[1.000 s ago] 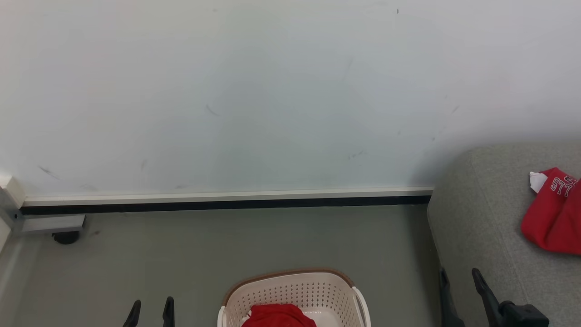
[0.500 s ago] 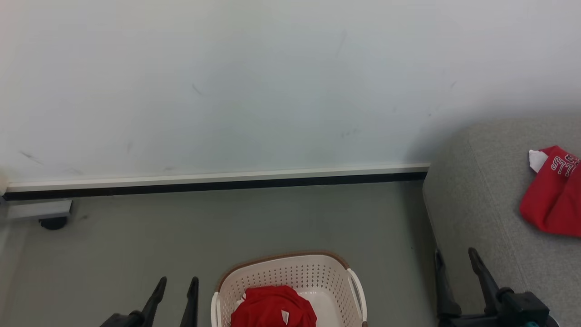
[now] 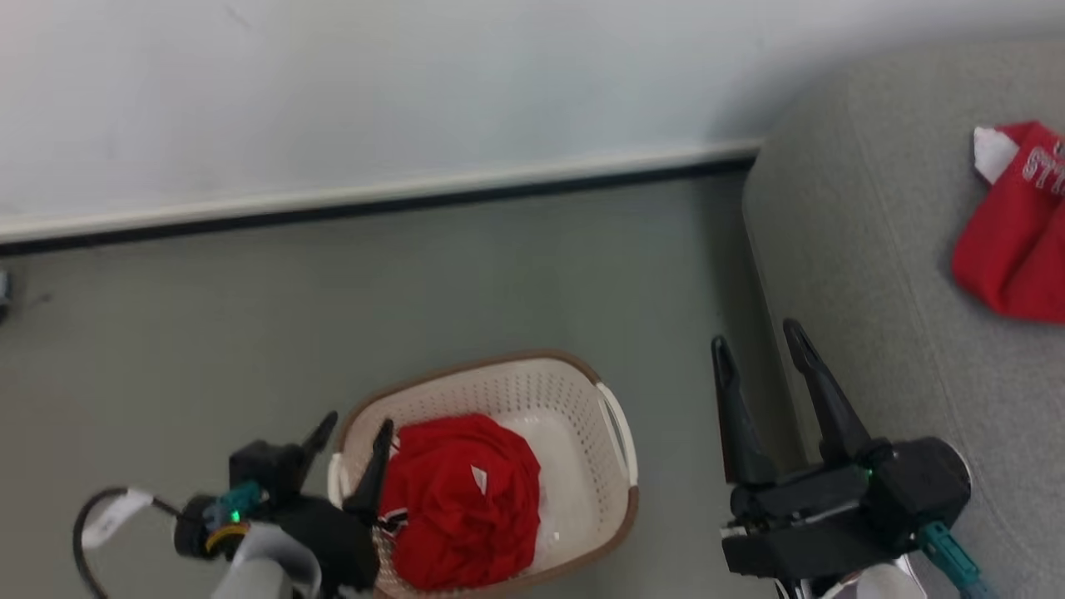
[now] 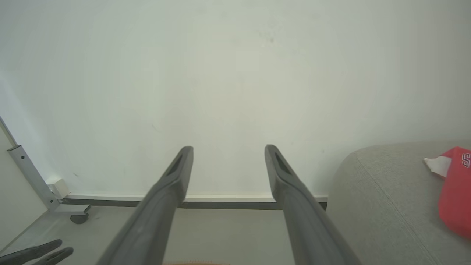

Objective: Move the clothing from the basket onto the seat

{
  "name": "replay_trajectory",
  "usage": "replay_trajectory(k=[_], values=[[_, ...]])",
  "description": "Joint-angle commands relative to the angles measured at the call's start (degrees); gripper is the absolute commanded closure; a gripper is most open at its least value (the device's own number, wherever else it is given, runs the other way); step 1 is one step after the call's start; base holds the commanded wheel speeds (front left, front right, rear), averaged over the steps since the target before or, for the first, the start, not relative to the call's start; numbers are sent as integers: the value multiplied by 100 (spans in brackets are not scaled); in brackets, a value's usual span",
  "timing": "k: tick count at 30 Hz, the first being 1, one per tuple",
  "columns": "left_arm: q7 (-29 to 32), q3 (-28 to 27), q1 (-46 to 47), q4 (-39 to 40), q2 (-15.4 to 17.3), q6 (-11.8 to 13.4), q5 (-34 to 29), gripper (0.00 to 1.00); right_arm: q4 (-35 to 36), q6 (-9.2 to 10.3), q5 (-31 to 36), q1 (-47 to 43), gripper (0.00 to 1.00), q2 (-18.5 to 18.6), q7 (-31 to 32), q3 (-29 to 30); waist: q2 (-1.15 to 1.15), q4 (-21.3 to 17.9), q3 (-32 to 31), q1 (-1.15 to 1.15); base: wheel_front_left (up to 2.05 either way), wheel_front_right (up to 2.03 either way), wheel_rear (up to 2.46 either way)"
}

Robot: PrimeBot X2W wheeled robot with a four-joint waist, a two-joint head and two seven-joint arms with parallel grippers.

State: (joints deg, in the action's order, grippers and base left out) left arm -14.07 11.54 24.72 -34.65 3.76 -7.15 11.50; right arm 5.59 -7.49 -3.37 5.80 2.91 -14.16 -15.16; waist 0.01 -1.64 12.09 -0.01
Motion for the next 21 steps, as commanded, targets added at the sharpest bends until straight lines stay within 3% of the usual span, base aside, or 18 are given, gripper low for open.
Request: replay_trajectory(k=[1,7,16,21], values=[[78,-1,317,-148,95,27,-63,0,119,0,36,183,0,-4,-56,-104,-1,-789,1063,1,0,0,0],[514,287,1264,-1028,253,27,-285,0,603,0,-74,309,0,-8,-105,-212,-1,-1258,2123,1,0,0,0],[800,682,2069,-1955,226,-10,-394,0,1231,0,-388,233,0,-10,-106,-186,-1,-1430,3018,1,0,0,0],[1009,727,2546,-2394,269,194,-478,0,1525,0,-551,87,0,-10,-105,-178,-1,-1519,3446,1,0,0,0]])
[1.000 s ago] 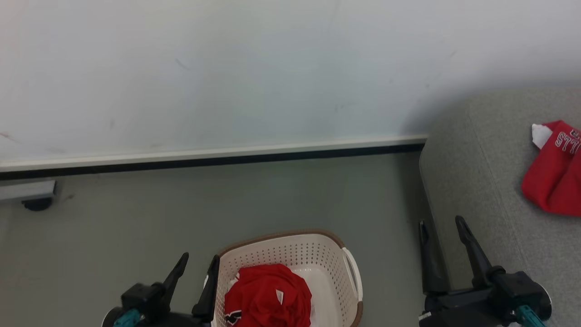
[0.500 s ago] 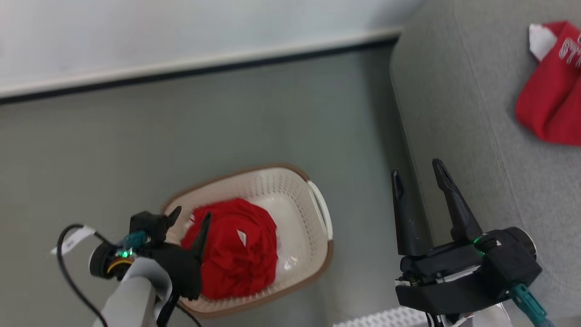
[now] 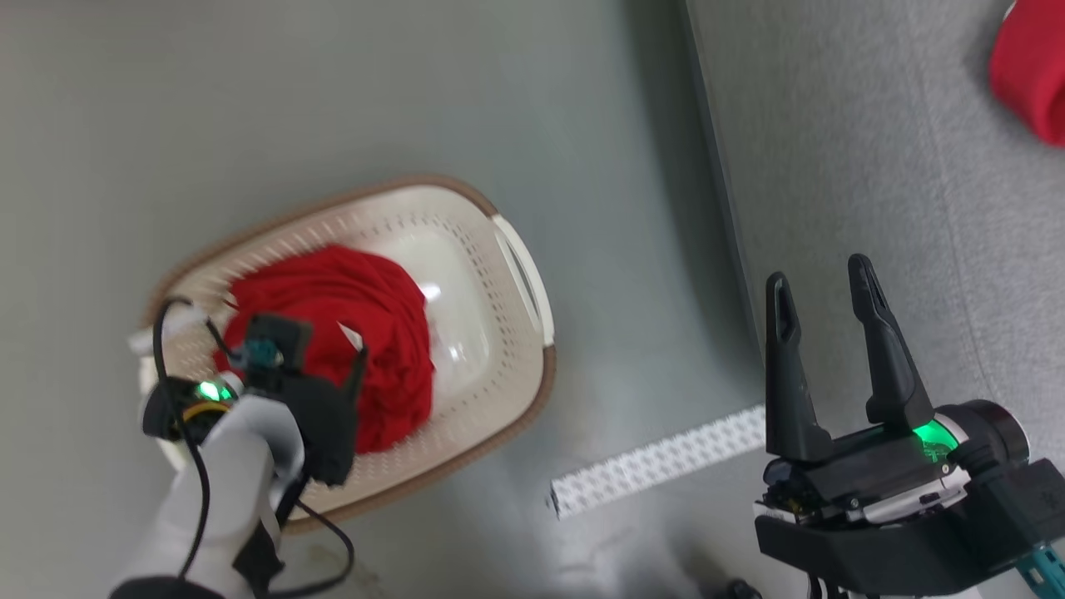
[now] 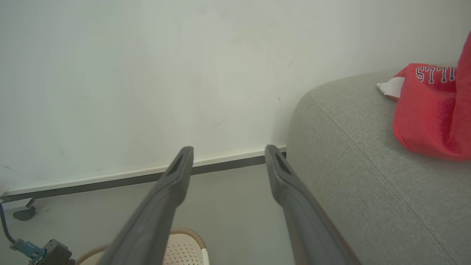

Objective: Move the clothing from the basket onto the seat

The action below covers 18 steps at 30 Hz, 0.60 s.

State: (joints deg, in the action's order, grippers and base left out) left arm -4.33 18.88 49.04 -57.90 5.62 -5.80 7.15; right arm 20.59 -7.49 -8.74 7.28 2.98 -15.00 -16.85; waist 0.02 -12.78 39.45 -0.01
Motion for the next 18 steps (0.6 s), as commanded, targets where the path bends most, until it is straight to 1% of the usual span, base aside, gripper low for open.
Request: replay_trajectory(k=[1,5,7,9,11,12,15,18], values=[[77,-2,199,-153,103,128,-70,0,37,0,-30,-58,0,-18,-15,-26,-2,-421,796,1,0,0,0],[268,28,446,-533,119,404,-143,0,27,0,-65,-101,0,-18,-13,-33,-2,-479,993,1,0,0,0],[379,-17,571,-698,122,603,-114,0,83,0,-107,-148,0,-18,-13,-31,-2,-508,1061,1,0,0,0],[436,-29,659,-832,116,748,-111,0,134,0,-149,-173,0,-18,-12,-54,-2,-530,1125,1,0,0,0],[465,-62,728,-955,91,869,-60,0,167,0,-175,-201,0,-17,-12,-84,-2,-532,1176,1,0,0,0],[465,-62,728,-955,91,869,-60,0,167,0,-175,-201,0,-17,-12,-84,-2,-532,1176,1,0,0,0],[463,-65,868,-1085,70,1021,-42,0,193,0,-191,-217,0,-17,-12,-160,-2,-544,1245,1,0,0,0],[501,-30,956,-1218,121,1170,-78,0,208,0,-196,-263,0,-17,-12,-268,-2,-620,1280,1,0,0,0]])
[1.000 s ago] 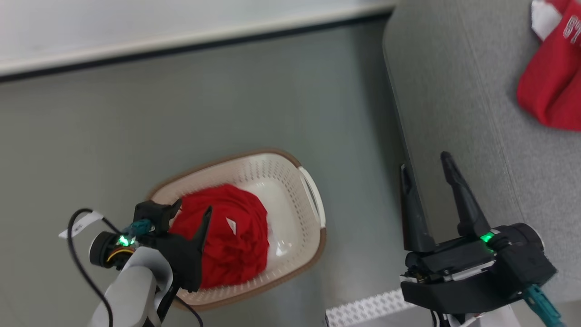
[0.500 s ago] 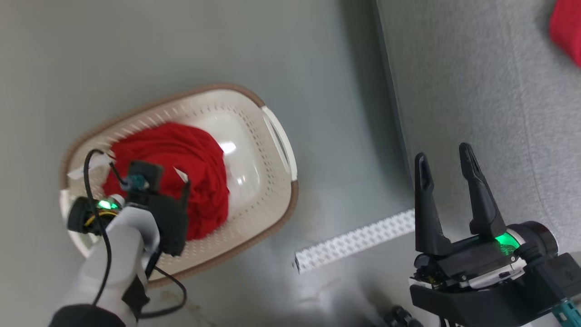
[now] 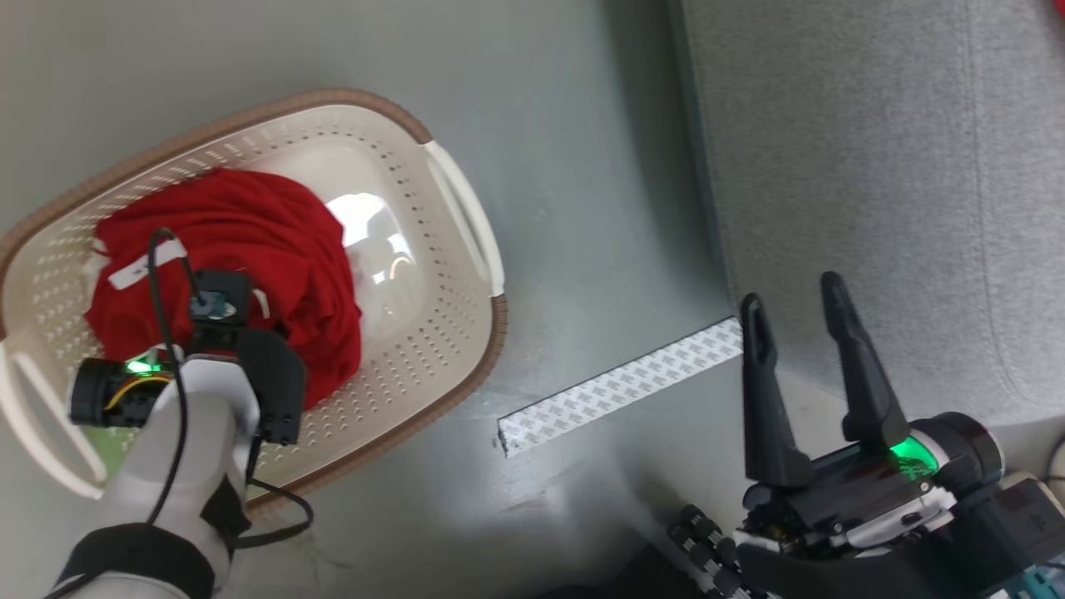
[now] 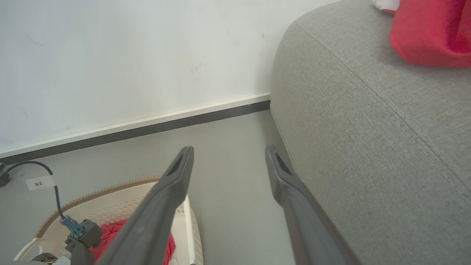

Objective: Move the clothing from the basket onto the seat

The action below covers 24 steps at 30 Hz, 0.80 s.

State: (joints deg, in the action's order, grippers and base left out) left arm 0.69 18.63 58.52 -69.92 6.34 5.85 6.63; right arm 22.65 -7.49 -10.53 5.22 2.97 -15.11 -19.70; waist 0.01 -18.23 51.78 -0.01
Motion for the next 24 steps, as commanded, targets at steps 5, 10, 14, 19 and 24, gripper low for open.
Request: replay_trajectory(k=[5,10,14,19,24], values=[[8,88,18,-178,174,204,-120,0,89,0,-82,-208,0,-15,0,-27,-1,-181,26,1,0,0,0],[-32,176,130,-247,192,251,-115,17,146,0,-83,-354,0,-14,0,-22,-1,-184,66,1,0,0,0],[-165,201,146,-276,214,241,-71,100,149,0,-132,-313,0,-14,-1,-49,-1,-190,65,1,0,0,0],[-346,174,113,-306,204,200,12,100,93,0,-138,-203,0,-14,-1,-88,-1,-189,-39,1,0,0,0],[-507,130,-42,-329,70,55,178,100,-63,0,-96,-61,0,-14,-1,-71,-1,-88,-367,1,0,0,0]])
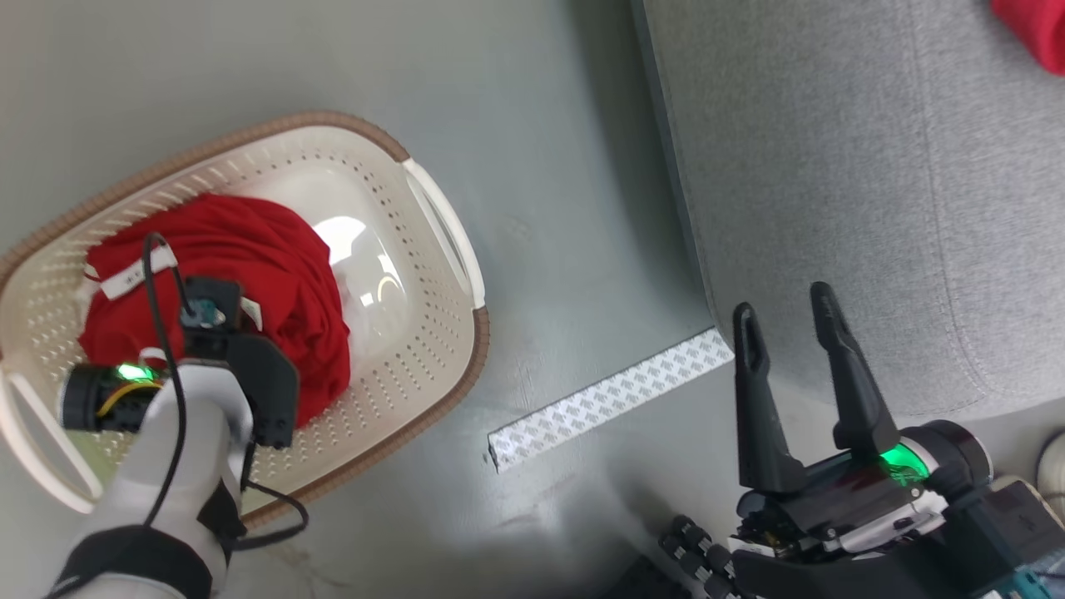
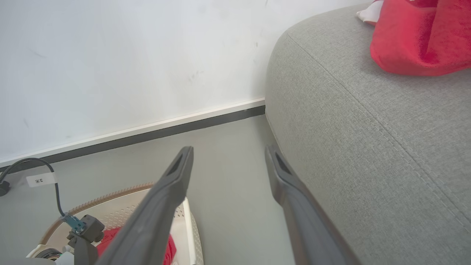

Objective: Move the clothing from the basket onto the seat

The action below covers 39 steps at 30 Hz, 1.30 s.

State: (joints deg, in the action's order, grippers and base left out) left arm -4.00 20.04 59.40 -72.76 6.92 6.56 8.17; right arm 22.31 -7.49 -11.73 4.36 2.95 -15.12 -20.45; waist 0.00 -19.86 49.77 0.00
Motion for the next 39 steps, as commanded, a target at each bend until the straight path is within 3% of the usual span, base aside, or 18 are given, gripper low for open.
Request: replay_trajectory(k=[1,10,22,27,30,39], values=[[-85,-22,-151,-52,-2,-49,62,100,-56,0,37,54,0,-11,0,-9,0,102,-250,0,0,0,0],[-632,-112,-304,-75,-129,-530,364,100,-402,0,236,270,0,-7,0,-50,0,434,-1134,0,0,0,0],[-854,-22,-426,-48,-400,-867,718,100,-897,0,451,314,0,-6,0,-103,0,909,-2585,0,0,0,0],[-958,318,-964,565,-407,-1135,1386,100,-1245,0,470,113,0,-3,0,-103,0,1179,-3593,0,0,0,0],[-953,717,-1329,1134,-406,-1035,1831,100,-1362,0,498,-42,0,-2,0,-67,0,1352,-4026,0,0,0,0],[-779,1627,-1651,2664,-402,-332,2651,100,-1578,0,564,-643,0,-4,0,0,0,1832,-5083,0,0,0,0]])
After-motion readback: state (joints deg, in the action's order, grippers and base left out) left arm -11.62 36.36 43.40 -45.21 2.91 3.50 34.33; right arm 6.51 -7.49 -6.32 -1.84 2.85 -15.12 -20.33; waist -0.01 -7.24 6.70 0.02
